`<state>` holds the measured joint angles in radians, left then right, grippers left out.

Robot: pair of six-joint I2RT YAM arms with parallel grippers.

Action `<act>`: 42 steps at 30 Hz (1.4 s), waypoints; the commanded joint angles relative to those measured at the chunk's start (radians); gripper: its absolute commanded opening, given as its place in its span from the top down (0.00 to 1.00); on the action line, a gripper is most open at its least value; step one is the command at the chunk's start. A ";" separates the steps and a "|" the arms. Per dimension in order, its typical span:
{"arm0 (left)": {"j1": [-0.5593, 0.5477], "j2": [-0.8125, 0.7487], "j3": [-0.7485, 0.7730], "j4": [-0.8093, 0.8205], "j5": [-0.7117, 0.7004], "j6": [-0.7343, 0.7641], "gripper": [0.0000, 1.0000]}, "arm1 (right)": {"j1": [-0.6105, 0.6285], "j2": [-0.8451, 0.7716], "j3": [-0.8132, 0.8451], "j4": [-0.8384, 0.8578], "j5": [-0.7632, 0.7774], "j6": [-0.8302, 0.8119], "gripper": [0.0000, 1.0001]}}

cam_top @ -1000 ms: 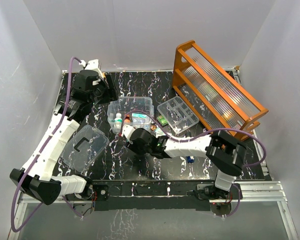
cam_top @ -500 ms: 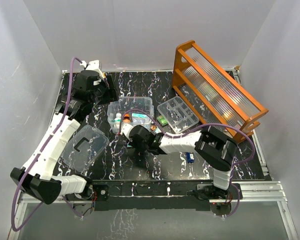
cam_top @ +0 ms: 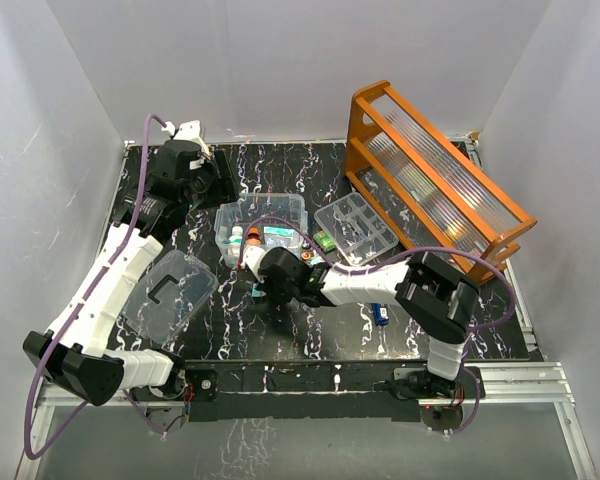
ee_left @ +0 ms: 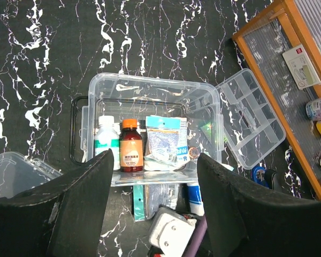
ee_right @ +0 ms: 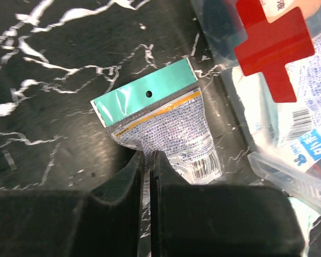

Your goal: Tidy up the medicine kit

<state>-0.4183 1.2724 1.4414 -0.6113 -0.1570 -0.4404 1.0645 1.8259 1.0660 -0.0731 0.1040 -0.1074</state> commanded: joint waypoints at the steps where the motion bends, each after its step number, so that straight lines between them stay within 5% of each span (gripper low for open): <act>1: 0.000 -0.030 -0.005 -0.012 -0.011 -0.015 0.37 | 0.001 -0.122 0.014 -0.010 -0.111 0.089 1.00; 17: -0.001 -0.174 -0.120 0.021 -0.033 -0.119 0.29 | -0.073 -0.442 -0.030 0.101 -0.218 0.477 1.00; 27: -0.001 -0.183 -0.171 0.132 0.271 -0.180 0.23 | -0.247 -0.567 -0.042 0.165 -0.169 0.743 1.00; 33: 0.000 -0.146 -0.238 0.292 0.489 -0.254 0.19 | -0.265 -0.549 -0.023 0.171 -0.169 0.746 1.00; 42: 0.000 -0.099 -0.289 0.394 0.496 -0.366 0.15 | -0.266 -0.484 0.013 0.168 -0.167 0.730 1.00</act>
<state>-0.4183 1.1648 1.1572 -0.2859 0.3099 -0.7372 0.7994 1.3193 1.0241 0.0383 -0.0750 0.6273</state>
